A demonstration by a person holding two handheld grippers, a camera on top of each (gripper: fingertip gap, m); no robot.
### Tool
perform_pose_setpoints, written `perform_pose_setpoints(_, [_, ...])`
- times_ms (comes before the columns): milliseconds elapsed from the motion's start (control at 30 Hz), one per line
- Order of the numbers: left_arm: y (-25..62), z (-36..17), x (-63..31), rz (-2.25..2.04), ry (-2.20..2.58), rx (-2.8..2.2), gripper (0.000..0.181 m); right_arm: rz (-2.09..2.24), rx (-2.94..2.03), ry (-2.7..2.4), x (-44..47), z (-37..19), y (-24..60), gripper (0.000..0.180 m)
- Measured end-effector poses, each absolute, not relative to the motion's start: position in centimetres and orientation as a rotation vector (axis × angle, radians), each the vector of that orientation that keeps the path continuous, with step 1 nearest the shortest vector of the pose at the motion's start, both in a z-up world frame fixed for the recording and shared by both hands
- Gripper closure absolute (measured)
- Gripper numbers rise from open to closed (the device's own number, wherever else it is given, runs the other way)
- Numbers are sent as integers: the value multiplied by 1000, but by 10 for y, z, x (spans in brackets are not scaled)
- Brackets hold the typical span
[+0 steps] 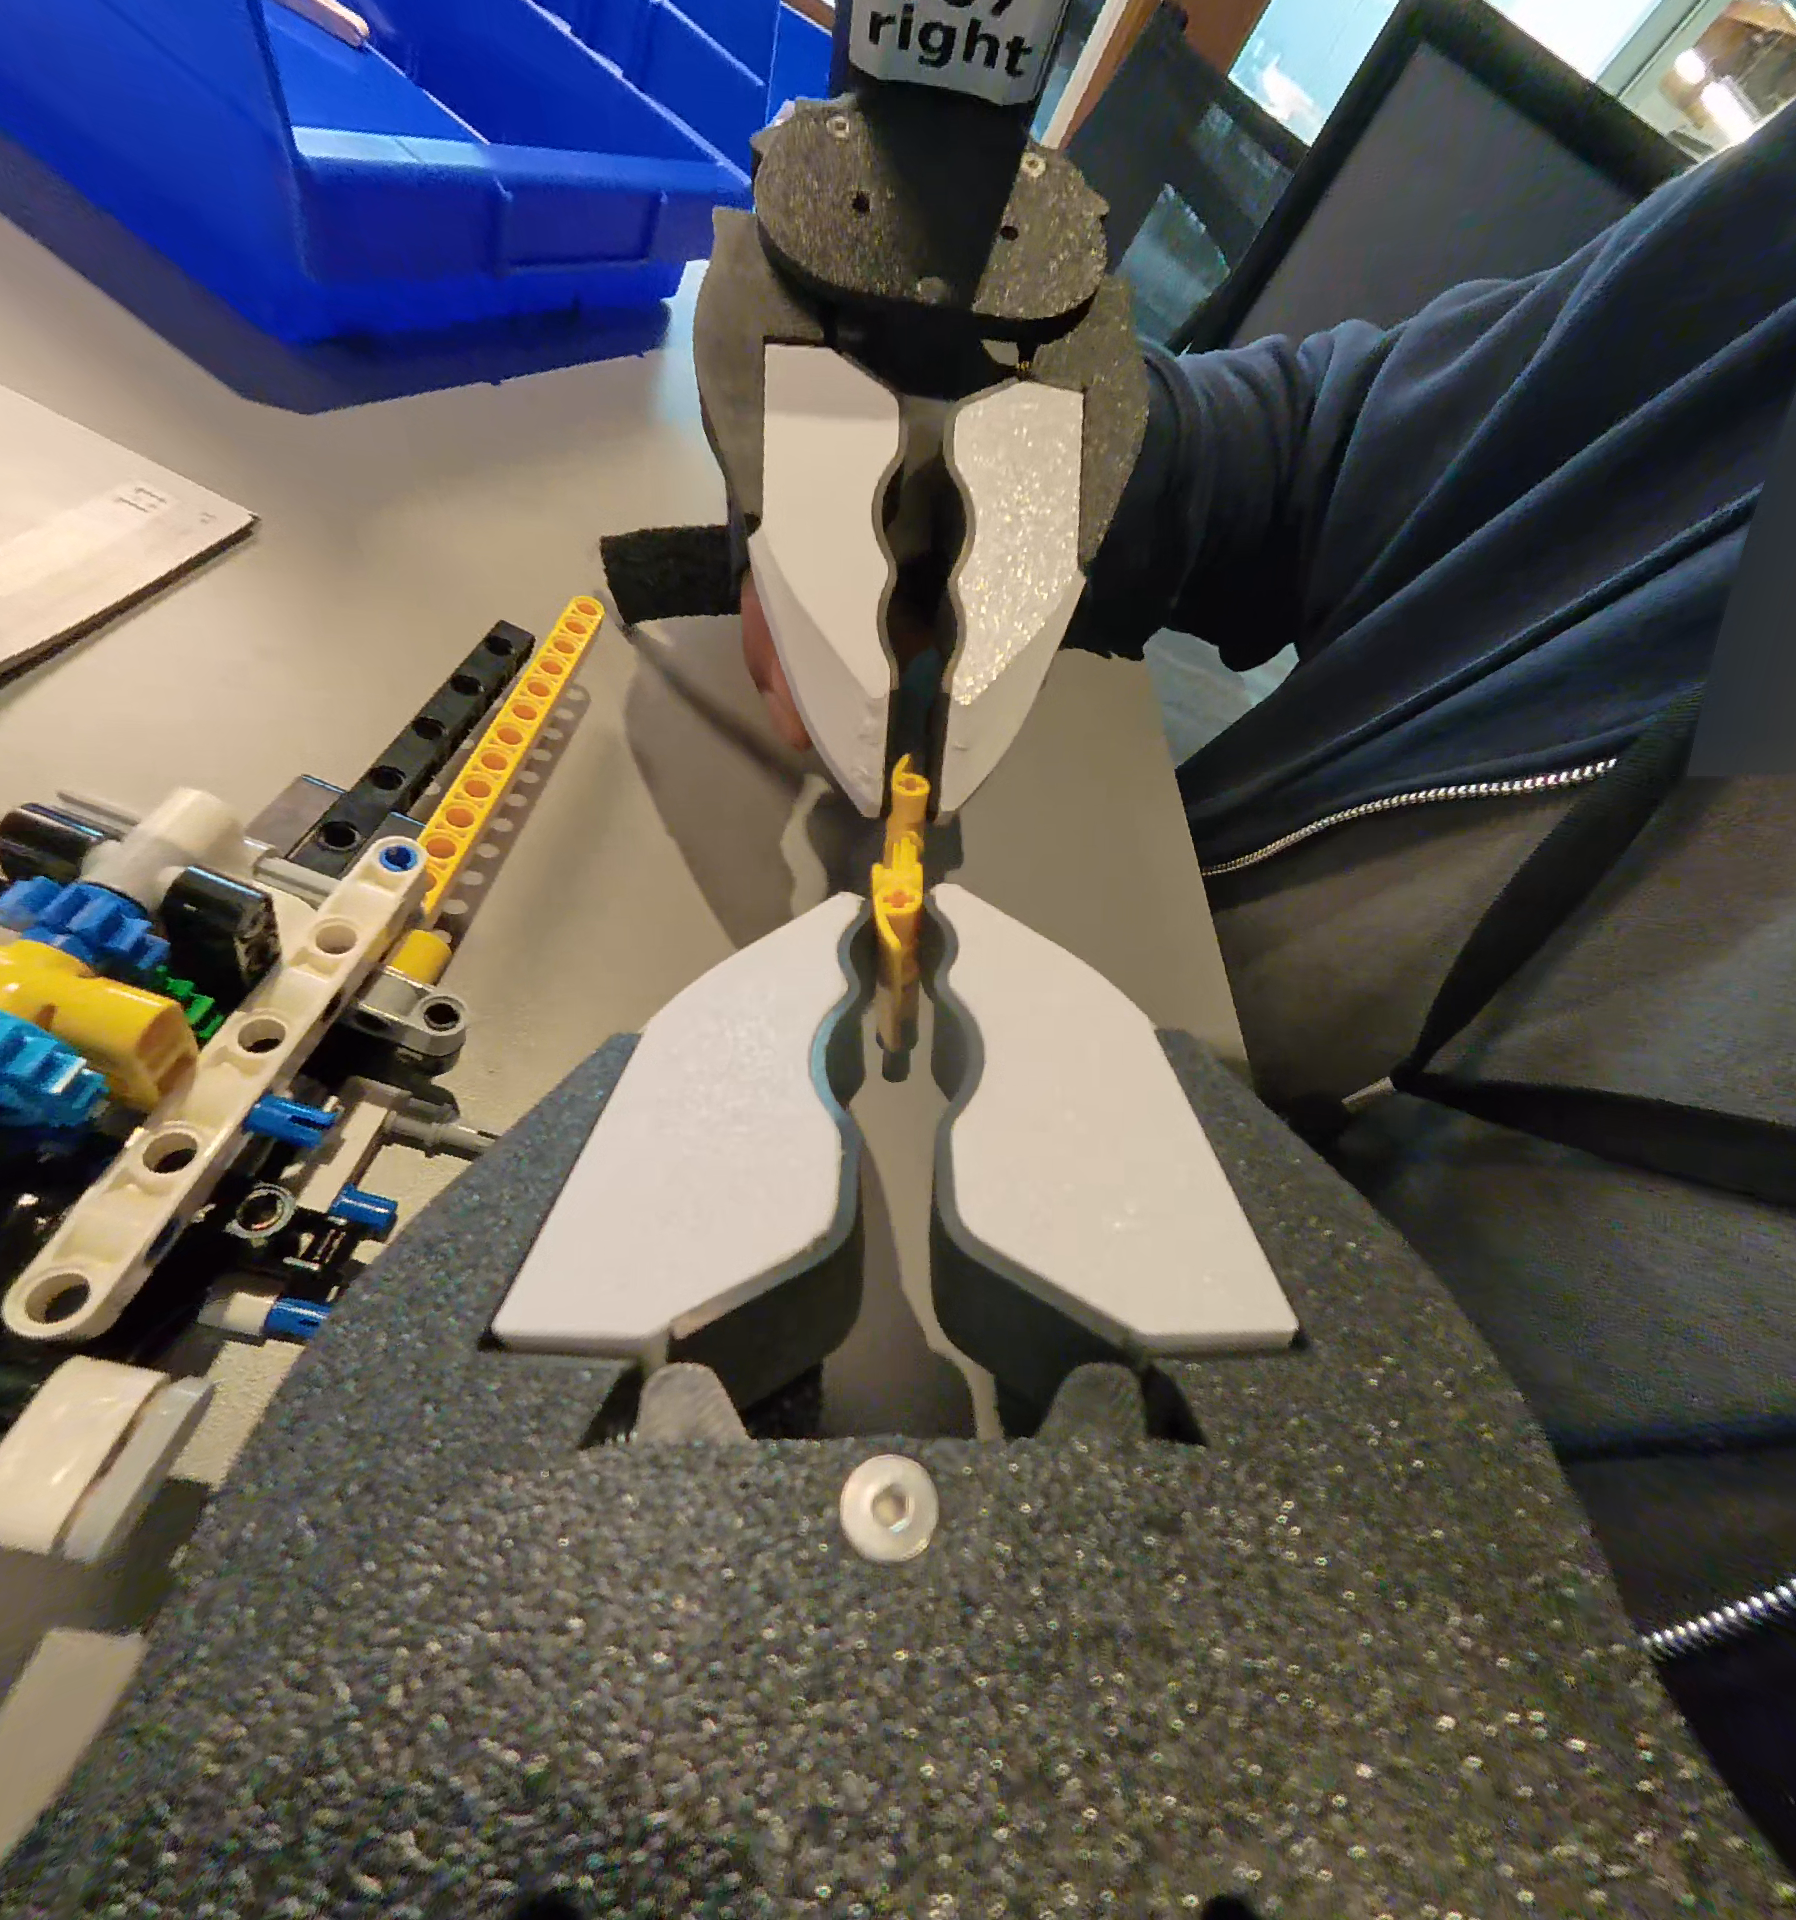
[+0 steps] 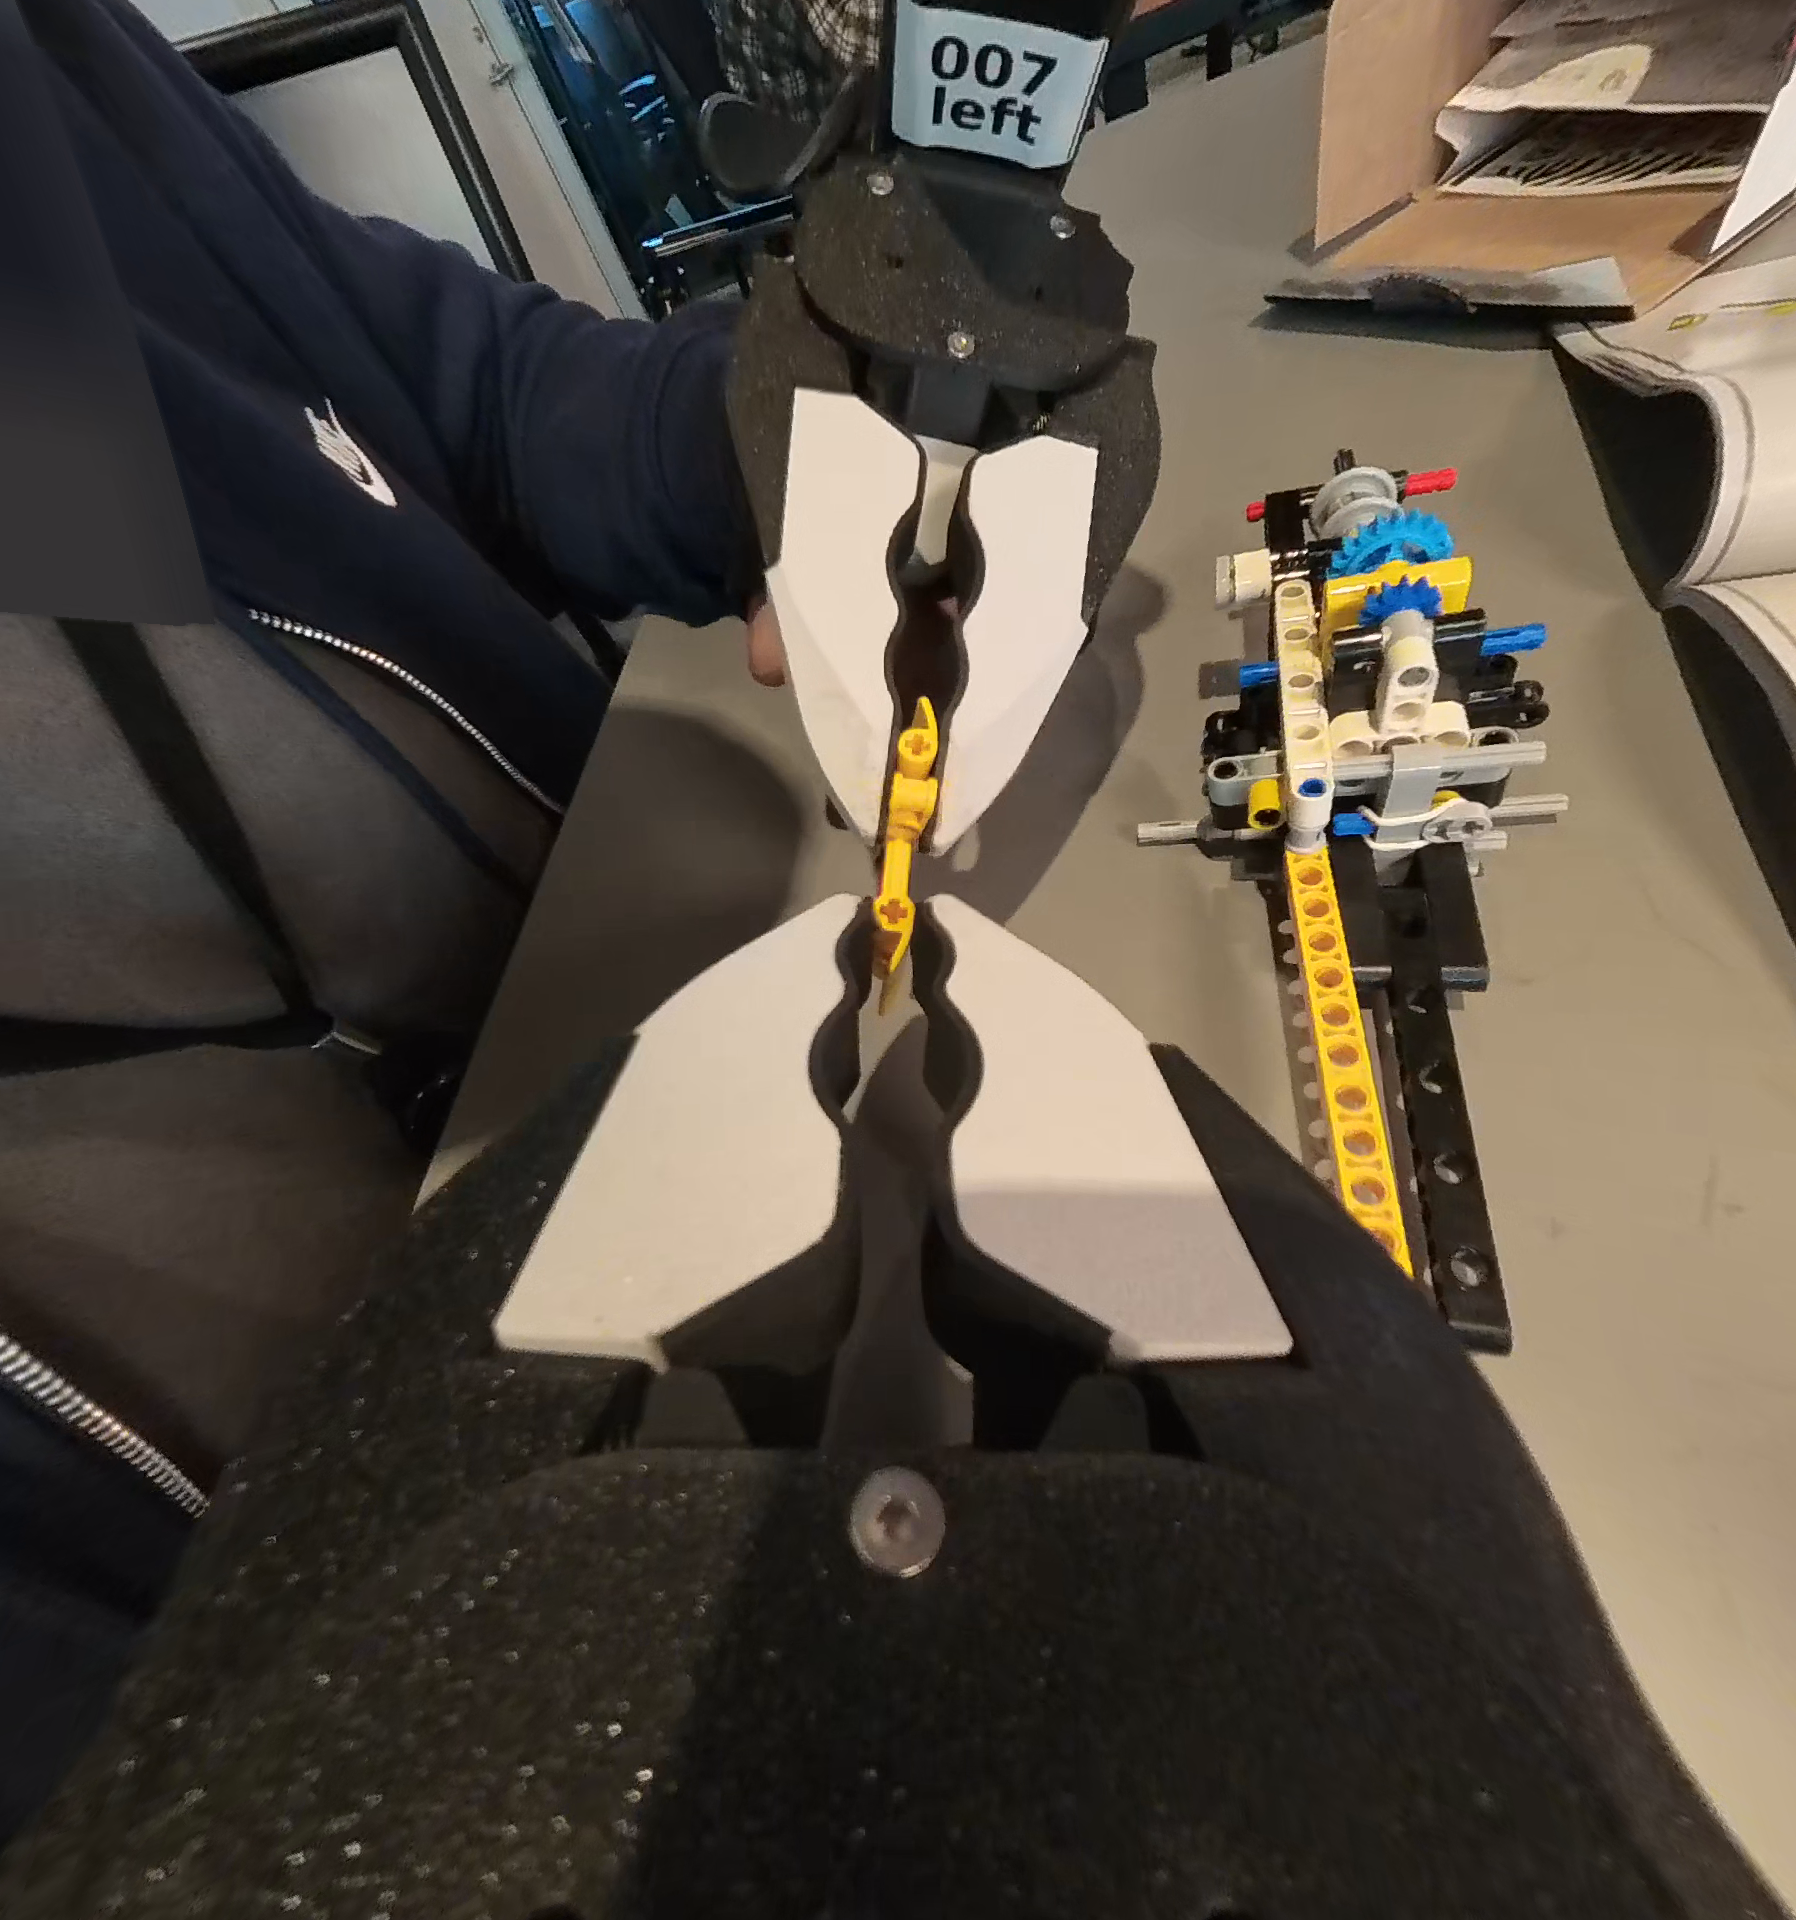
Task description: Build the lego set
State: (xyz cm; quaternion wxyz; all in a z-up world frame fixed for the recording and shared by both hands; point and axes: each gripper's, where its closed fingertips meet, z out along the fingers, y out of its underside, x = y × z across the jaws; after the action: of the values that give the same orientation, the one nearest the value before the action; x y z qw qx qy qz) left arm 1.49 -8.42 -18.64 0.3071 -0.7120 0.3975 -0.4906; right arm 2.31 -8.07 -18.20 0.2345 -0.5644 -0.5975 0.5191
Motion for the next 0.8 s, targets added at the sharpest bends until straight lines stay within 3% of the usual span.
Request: perform_pose_setpoints(800, [-83, -181, 15, -1318, 1030, -1842, 173, 1497, -1564, -1523, 16, -173, -79, 173])
